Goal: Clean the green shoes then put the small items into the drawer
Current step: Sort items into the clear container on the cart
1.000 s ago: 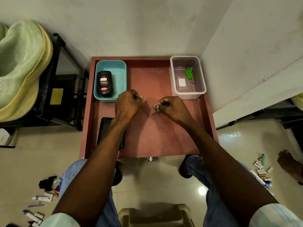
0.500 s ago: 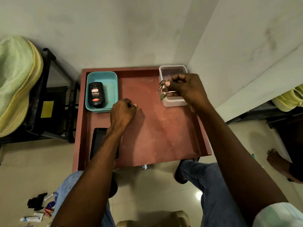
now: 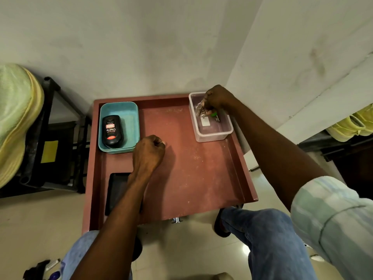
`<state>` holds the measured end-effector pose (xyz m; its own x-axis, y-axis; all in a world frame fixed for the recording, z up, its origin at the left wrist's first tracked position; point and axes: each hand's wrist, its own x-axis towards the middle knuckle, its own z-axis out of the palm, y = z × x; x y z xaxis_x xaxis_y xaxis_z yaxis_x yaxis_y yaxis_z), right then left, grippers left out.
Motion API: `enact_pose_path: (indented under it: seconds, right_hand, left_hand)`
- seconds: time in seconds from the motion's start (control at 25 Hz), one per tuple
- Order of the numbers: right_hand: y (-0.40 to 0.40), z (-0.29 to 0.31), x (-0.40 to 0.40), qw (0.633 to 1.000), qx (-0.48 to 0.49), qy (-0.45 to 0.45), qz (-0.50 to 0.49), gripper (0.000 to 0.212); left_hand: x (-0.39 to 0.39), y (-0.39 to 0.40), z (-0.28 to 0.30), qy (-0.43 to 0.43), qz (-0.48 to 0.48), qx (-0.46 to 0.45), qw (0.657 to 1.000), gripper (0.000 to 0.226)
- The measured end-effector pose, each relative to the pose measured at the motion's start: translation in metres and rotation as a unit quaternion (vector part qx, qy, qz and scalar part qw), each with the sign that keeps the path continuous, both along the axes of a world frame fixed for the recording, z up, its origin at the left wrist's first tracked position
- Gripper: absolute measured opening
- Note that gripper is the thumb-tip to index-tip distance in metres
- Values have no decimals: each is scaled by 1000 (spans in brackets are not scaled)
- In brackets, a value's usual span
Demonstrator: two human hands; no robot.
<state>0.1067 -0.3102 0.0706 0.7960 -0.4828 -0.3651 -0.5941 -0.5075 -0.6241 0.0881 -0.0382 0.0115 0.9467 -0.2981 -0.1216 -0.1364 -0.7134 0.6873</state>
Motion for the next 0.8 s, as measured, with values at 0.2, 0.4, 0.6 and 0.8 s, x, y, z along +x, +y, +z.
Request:
enact_pose_path:
  seconds: [0.2,0.4,0.6,0.8]
  right_hand:
    - [3,-36,28,997,-34,74,-19,9]
    - [8,-37,23,993,73,-4,-91,22]
    - [20,-22,1,997,-35,-23,-57,36]
    - [81,-16,-33,956,-14,-228,-185,23]
  left_hand:
    - [1,0,-6,1,-1,-1,1000,12]
    - [1,-2,-7,-5,0,5,1000,13]
    - [0,1,-7,-5,-1,13,1000,16]
    - [-11,17,3,-12,-10,24,1000,17]
